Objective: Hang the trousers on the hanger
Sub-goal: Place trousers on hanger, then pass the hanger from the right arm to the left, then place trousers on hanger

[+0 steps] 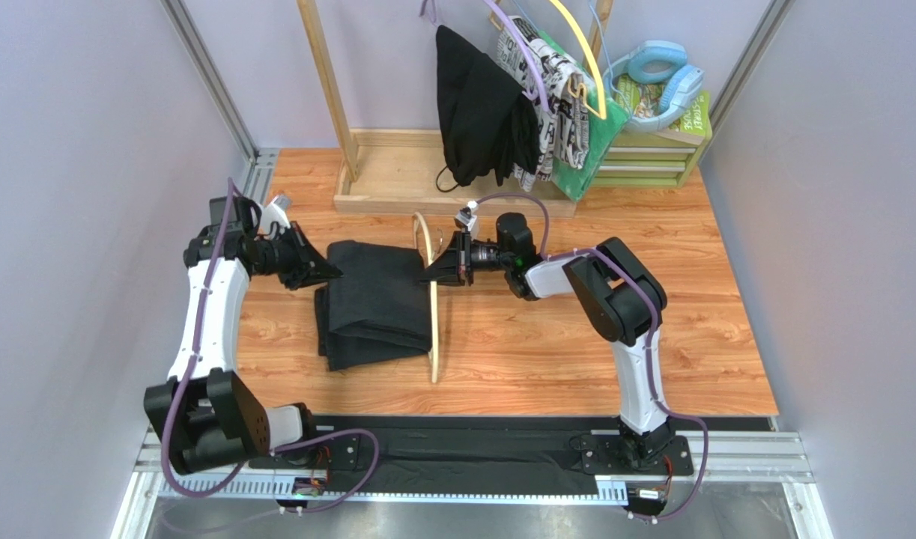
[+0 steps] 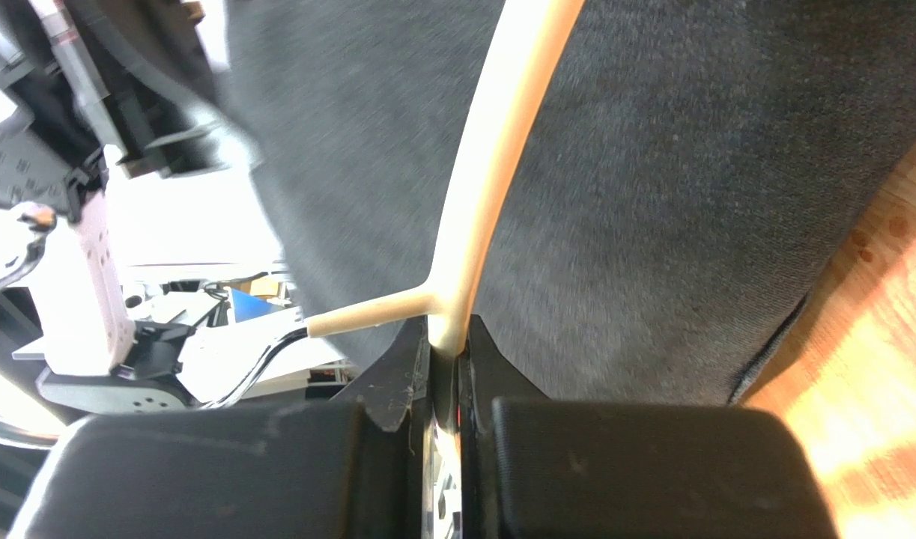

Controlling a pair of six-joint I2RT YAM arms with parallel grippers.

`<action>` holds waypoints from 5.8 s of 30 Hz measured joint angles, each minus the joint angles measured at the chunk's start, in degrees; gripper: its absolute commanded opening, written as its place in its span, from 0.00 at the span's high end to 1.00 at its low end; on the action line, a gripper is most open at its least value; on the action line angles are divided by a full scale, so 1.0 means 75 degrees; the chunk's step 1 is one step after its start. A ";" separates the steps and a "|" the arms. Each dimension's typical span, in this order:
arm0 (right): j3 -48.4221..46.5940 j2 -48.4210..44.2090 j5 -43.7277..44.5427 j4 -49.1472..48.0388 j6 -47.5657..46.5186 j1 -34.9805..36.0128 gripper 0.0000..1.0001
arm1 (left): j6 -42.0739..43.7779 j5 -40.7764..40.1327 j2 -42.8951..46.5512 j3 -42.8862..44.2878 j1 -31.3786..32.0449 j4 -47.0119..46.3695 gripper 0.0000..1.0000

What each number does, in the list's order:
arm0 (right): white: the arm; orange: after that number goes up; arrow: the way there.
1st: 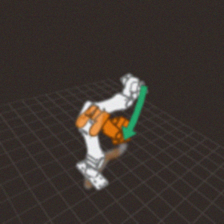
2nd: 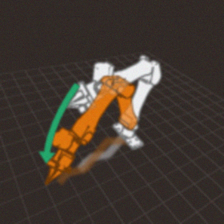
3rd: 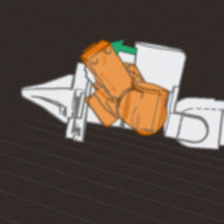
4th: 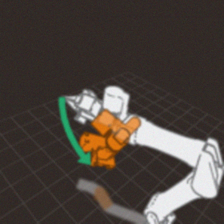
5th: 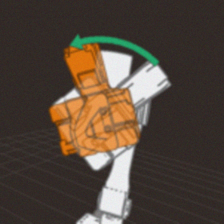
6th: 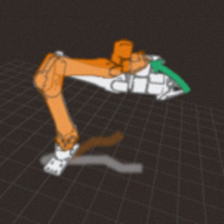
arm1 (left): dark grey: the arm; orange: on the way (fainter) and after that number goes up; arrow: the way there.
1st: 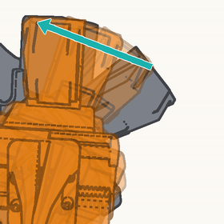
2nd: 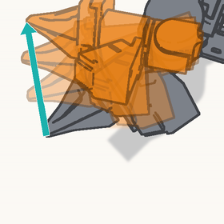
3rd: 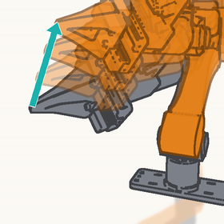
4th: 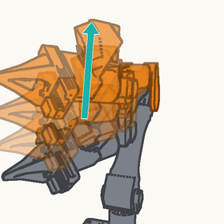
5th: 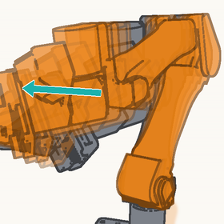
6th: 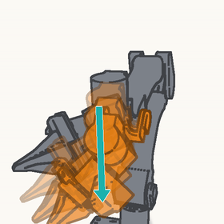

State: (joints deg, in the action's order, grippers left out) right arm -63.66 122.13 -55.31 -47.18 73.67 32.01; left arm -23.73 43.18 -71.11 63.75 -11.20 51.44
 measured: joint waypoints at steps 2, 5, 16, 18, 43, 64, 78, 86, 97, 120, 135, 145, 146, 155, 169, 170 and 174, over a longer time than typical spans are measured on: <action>0.0020 -0.0006 -0.0032 0.0044 -0.0067 -0.0015 1.00 | 0.0711 -0.0347 -0.0364 -0.0023 -0.0350 0.0204 1.00; 0.0117 -0.0067 -0.0079 0.0175 -0.0230 -0.0090 1.00 | 0.1603 -0.0970 -0.1148 -0.0175 -0.0554 0.0172 1.00; 0.0283 -0.0233 -0.0326 0.0664 -0.0638 -0.0373 1.00 | 0.2579 -0.2547 -0.3276 -0.0871 -0.0603 -0.0743 1.00; 0.0283 -0.0233 -0.0344 0.0667 -0.0632 -0.0388 1.00 | 0.2579 -0.2535 -0.3427 -0.0836 -0.0603 -0.0764 1.00; 0.0542 -0.3602 -0.0303 0.3005 -0.0382 -0.0758 1.00 | 0.2632 -0.0370 -0.3692 -0.0822 -0.0673 -0.0554 0.60; -0.2868 -0.4771 0.1463 0.8731 -0.1818 0.0600 1.00 | -0.1413 0.2871 0.2838 -0.1682 -0.0799 -0.4602 0.30; -0.5380 -0.2602 0.2361 0.9139 -0.1428 0.1195 1.00 | -0.2119 0.3028 0.4130 -0.1926 0.1903 -0.5543 0.35; -0.5931 -0.2162 0.2503 0.9299 -0.1443 0.1311 1.00 | -0.2055 0.2092 0.3853 -0.1970 0.2987 -0.5528 0.39; -0.6067 -0.2165 0.2509 0.9063 -0.1160 0.1311 1.00 | -0.2124 0.1661 0.4124 -0.1883 0.2640 -0.5479 0.49; -0.6271 -0.2116 0.2267 0.8472 -0.0705 0.1250 1.00 | -0.3270 0.2358 0.3663 -0.2576 0.2602 -0.6682 0.60; -0.6353 -0.1950 0.2022 0.7539 -0.0816 0.1003 0.00 | -0.3960 0.1798 0.3075 -0.2060 0.2623 -0.6913 1.00; -0.5074 -0.2833 0.1617 0.7332 -0.1687 0.0140 0.00 | -0.3975 0.1376 0.1714 -0.0714 0.2634 -0.7012 1.00; -0.4960 -0.2929 0.1571 0.7344 -0.1775 0.0087 0.00 | -0.3972 0.1300 0.1556 -0.0522 0.2629 -0.7041 1.00; -0.4488 -0.3739 0.1239 0.7743 -0.2477 -0.0335 0.00 | -0.3981 0.0411 -0.0408 0.2008 0.2428 -0.7347 1.00; -0.4258 -0.4243 0.1236 0.7866 -0.2742 -0.0831 0.00 | -0.4672 -0.1148 -0.3657 0.6362 0.2192 -0.6717 1.00; -0.4202 -0.4252 0.1236 0.7880 -0.2745 -0.0831 0.00 | -0.4744 -0.1157 -0.3867 0.6595 0.2139 -0.6697 1.00; -0.4042 -0.4258 0.1239 0.7915 -0.2748 -0.0831 0.00 | -0.5010 -0.1137 -0.4217 0.7079 0.2162 -0.6642 1.00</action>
State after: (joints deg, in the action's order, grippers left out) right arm -93.97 90.19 -46.02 12.19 53.06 25.78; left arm -61.30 34.65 -102.74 116.84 5.02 1.63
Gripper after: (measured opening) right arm 0.998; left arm 0.064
